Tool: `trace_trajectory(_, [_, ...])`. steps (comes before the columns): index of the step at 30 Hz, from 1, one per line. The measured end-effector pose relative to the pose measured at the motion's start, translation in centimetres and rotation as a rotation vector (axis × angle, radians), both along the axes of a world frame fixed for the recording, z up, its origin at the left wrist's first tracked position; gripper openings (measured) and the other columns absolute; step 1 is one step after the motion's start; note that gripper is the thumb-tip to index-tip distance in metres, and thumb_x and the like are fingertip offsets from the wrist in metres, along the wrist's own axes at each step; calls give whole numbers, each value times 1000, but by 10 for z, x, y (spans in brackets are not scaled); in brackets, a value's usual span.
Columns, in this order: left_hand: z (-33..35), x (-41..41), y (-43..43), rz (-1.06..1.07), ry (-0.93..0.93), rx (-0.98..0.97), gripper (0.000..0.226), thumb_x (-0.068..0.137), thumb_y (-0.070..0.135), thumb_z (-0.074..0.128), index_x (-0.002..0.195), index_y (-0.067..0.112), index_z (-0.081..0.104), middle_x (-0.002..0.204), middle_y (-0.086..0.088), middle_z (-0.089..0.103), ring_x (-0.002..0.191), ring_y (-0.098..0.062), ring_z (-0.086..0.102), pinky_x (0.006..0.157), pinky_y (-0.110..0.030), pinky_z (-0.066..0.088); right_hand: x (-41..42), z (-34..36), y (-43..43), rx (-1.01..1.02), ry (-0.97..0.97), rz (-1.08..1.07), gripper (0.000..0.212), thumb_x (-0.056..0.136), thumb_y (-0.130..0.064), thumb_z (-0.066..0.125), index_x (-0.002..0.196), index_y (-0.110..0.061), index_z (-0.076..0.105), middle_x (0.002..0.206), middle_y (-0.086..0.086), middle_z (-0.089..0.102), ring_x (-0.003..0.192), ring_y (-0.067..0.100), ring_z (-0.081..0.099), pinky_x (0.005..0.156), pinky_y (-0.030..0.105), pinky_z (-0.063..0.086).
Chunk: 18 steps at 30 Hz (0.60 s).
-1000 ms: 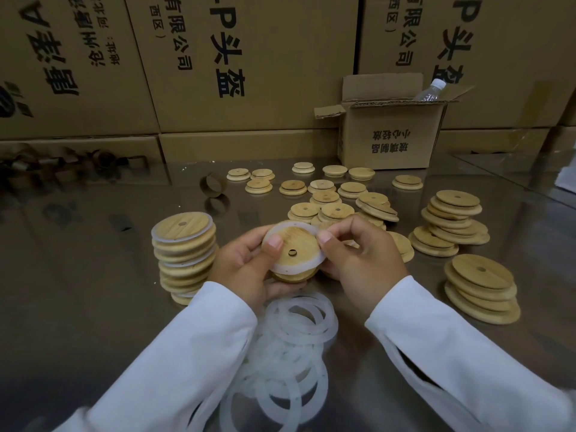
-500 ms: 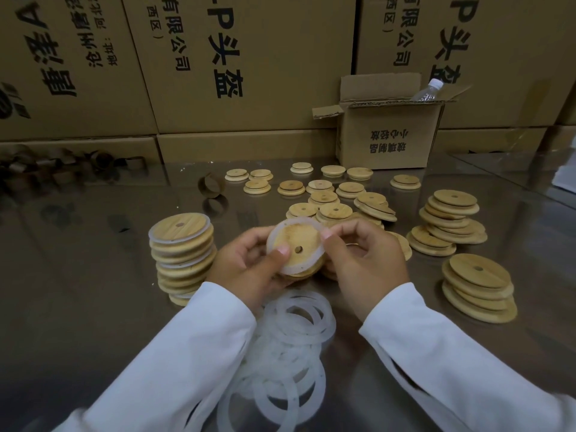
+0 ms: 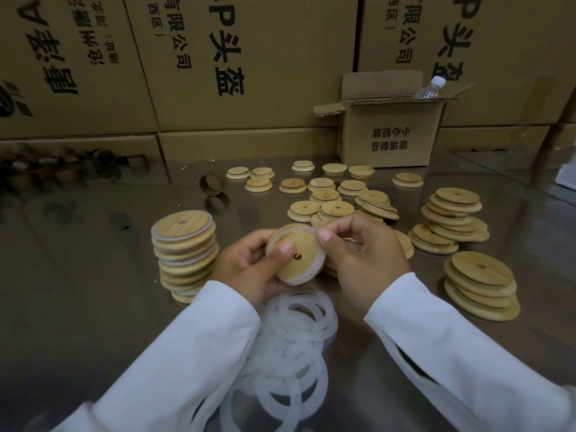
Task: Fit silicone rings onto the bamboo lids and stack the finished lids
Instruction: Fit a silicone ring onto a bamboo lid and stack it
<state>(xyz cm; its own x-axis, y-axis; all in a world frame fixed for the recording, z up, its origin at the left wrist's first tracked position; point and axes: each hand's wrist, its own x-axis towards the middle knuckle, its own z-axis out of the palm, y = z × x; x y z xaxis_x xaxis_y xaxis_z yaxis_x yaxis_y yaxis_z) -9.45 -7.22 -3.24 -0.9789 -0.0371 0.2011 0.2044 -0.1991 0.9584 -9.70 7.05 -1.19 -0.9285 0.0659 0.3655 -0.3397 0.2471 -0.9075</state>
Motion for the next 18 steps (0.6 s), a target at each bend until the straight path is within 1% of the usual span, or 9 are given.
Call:
trace_trajectory(1, [0, 0, 0, -12, -12, 34, 22, 61, 22, 66, 81, 14, 70, 80, -10, 72, 76, -25, 70, 59, -34, 57, 0, 0, -1, -10, -3, -3, 18, 86, -17, 62, 71, -26, 60, 78, -13, 65, 75, 4, 62, 77, 30, 54])
trace_trajectory(3, [1, 0, 0, -9, -2, 26, 24, 61, 22, 65, 83, 12, 69, 80, -9, 72, 75, -23, 70, 58, -31, 57, 0, 1, -1, -16, 13, -1, 18, 86, -18, 62, 71, -26, 59, 78, -13, 65, 74, 4, 63, 75, 27, 54])
trace_trajectory(5, [2, 0, 0, 14, 12, 3, 26, 59, 23, 66, 83, 12, 68, 80, -10, 72, 76, -24, 70, 59, -32, 57, 3, -1, 0, 36, 64, 4, 16, 86, -20, 62, 72, -28, 58, 79, -15, 65, 75, 0, 62, 70, 17, 50])
trace_trajectory(7, [2, 0, 0, 31, 10, 36, 26, 59, 21, 66, 82, 9, 67, 78, -10, 71, 73, -23, 70, 59, -31, 57, 6, -4, -1, 95, 102, 18, 14, 85, -23, 63, 75, -31, 57, 81, -17, 64, 78, -5, 60, 66, 9, 48])
trace_trajectory(9, [4, 0, 0, 15, 5, 80, 24, 60, 17, 65, 81, 7, 64, 74, -9, 71, 69, -20, 69, 56, -28, 56, 8, -7, -2, 100, 119, 2, 14, 84, -24, 64, 77, -33, 57, 82, -18, 63, 78, -7, 60, 66, 9, 49])
trace_trajectory(11, [5, 1, 0, -15, -12, 86, 23, 58, 15, 66, 78, 6, 62, 71, -9, 71, 66, -19, 69, 55, -28, 57, 7, -7, -3, 59, 143, -38, 14, 83, -23, 64, 74, -33, 60, 77, -18, 64, 77, -8, 61, 65, 10, 50])
trace_trajectory(14, [4, 2, 1, -43, -41, 25, 28, 53, 14, 70, 79, 6, 63, 69, -10, 71, 63, -21, 69, 56, -31, 58, 7, -7, -1, 38, 186, -76, 16, 82, -21, 65, 70, -31, 62, 72, -17, 66, 76, -5, 61, 67, 11, 51])
trace_trajectory(16, [3, 2, 2, -39, -35, -20, 30, 53, 18, 71, 81, 7, 64, 68, -7, 71, 61, -19, 68, 54, -28, 56, 7, -8, -1, 57, 185, -76, 14, 81, -21, 65, 70, -29, 62, 72, -15, 66, 74, -3, 61, 67, 13, 52])
trace_trajectory(18, [2, 3, 1, -32, -13, -34, 30, 56, 22, 69, 82, 8, 64, 67, -5, 71, 60, -17, 68, 54, -27, 56, 6, -9, -1, 85, 169, -73, 13, 82, -23, 65, 70, -29, 62, 72, -15, 66, 72, -2, 61, 64, 12, 51])
